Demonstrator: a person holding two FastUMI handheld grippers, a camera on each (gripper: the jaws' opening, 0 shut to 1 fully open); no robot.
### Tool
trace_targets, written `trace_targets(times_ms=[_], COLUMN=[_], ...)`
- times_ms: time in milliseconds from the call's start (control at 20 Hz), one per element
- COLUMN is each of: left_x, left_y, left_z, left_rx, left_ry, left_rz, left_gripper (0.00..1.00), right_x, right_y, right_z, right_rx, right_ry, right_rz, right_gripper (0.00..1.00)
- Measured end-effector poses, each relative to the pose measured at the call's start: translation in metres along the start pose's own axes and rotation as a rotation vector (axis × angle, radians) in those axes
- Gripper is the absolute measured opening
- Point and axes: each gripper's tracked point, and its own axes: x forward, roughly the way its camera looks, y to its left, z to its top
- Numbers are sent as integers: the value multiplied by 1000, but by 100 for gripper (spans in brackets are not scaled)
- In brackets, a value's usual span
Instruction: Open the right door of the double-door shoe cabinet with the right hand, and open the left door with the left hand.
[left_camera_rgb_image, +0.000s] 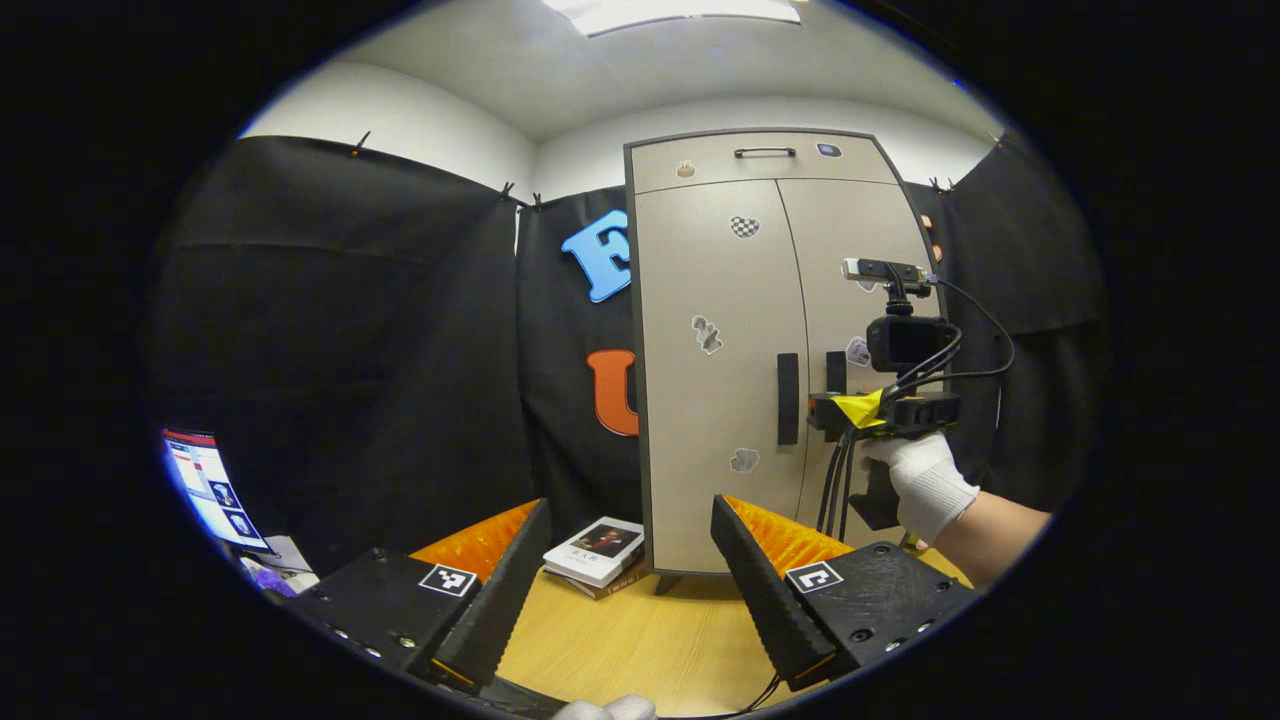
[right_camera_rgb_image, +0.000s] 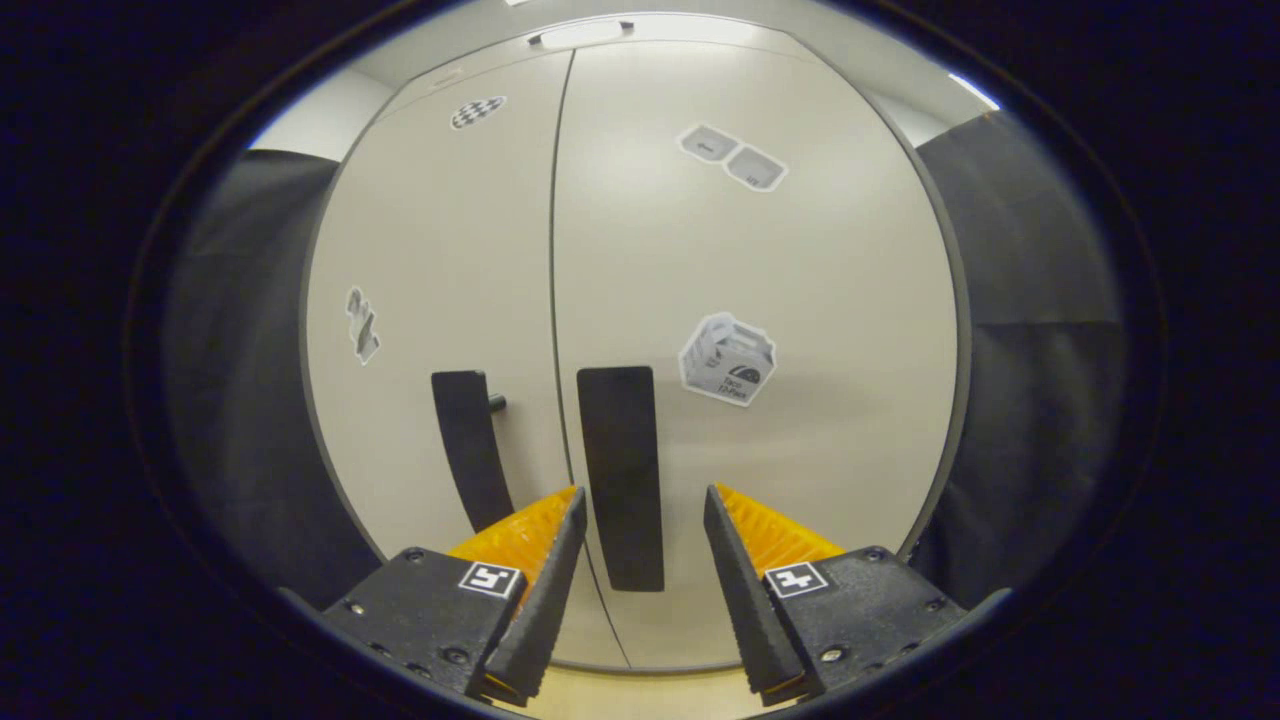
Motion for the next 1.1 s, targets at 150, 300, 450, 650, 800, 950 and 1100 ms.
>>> trace_targets(times_ms=[150,300,450,650,800,950,1100], left_x=[0,0,1,2,-1,-3,-8], left_y=[-2,-3,-4,-4,-5,-5,-6], left_z=[-7,-9,-7,-6,-4,-4,-4], left_rx=[-10,-18,-22,-24,-33,-32,-34], left_ry=[14,22,15,8,2,-3,-7], left_rz=[3,-1,-6,-10,-15,-19,-28], left_gripper=[96,96,96,96,96,96,96], right_x=[8,8,9,4,-6,-18,-35], right_y=[1,4,4,3,3,2,-2], right_z=[0,0,-2,-3,-1,-1,-1], right_rx=[4,-11,-24,-25,-34,-34,-31], right_ry=[12,23,29,38,35,35,35], right_rz=[1,2,5,40,60,71,83], right_gripper=[55,45,35,30,29,28,27])
